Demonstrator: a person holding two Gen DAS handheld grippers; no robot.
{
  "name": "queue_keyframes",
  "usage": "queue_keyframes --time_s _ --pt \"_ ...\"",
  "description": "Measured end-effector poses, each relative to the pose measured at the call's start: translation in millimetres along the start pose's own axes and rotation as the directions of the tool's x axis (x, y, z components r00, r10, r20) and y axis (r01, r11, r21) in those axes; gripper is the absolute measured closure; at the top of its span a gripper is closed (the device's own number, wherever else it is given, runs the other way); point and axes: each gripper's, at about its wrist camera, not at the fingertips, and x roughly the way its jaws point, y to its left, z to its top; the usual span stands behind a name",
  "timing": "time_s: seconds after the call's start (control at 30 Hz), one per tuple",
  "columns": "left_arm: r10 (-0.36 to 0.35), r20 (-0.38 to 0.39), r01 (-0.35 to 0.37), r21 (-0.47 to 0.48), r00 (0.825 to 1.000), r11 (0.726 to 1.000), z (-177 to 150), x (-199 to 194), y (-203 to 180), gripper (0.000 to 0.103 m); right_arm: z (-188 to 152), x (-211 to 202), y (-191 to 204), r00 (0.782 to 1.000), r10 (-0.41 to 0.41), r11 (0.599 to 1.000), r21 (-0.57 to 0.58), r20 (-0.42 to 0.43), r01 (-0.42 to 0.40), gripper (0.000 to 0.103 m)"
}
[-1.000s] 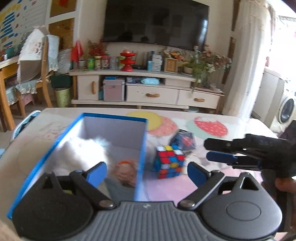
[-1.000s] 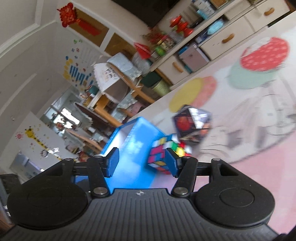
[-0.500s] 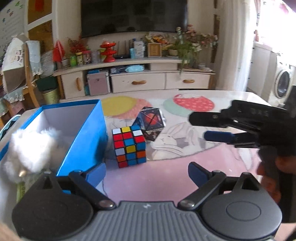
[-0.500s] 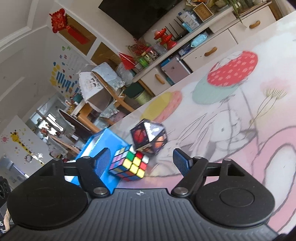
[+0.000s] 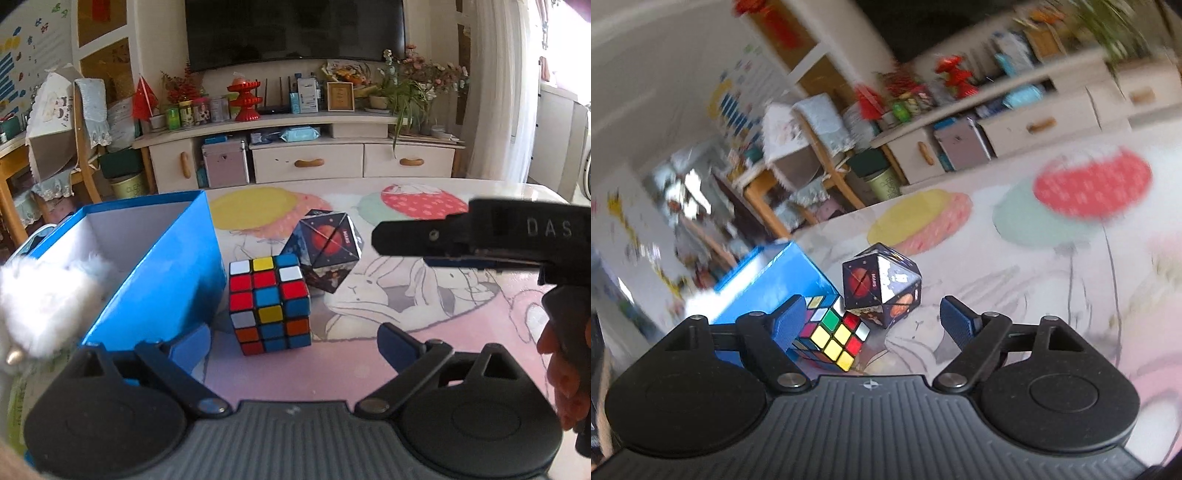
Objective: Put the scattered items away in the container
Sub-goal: 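Move the right tool past the Rubik's cube toward the black hexagonal puzzle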
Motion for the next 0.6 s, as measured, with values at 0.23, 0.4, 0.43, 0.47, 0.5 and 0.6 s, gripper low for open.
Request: queue_keyframes --time_s 0.23,0.4,0.43,0.47,0.5,0.6 --pt "-0.001 0.010 0.001 -0.006 1.000 1.000 -2.5 3.7 0.3 0.006 12.0 11.5 29.8 0.996 -0.063 0.943 -0.330 -0.065 0.038 0.003" --pt "-0.027 0.011 0.028 -0.025 1.000 0.999 -1.7 2.2 3.1 0.005 18.3 19.1 41.6 0.995 -0.051 0.926 -0.377 -0.088 0.014 0.003" --pt "-0.032 0.013 0.032 -0.023 0.999 0.999 -1.8 1.2 3.2 0.005 23.0 22.5 39.9 0.995 -0.047 0.936 -0.352 -0.087 0.013 0.003" --pt "-0.036 0.016 0.036 -0.022 0.999 0.999 -2.0 -0.3 3.6 0.005 27.8 25.9 38.3 0.995 -0.042 0.945 -0.327 -0.086 0.012 0.003" --pt "-0.039 0.019 0.039 -0.021 0.999 0.999 -2.3 -2.2 4.3 0.005 32.5 29.3 36.6 0.996 -0.038 0.953 -0.302 -0.085 0.010 0.003" --pt "-0.053 0.024 0.053 -0.025 0.998 0.998 -3.1 -5.6 5.0 0.005 46.6 39.6 31.5 0.996 -0.025 0.974 -0.225 -0.081 0.006 0.003"
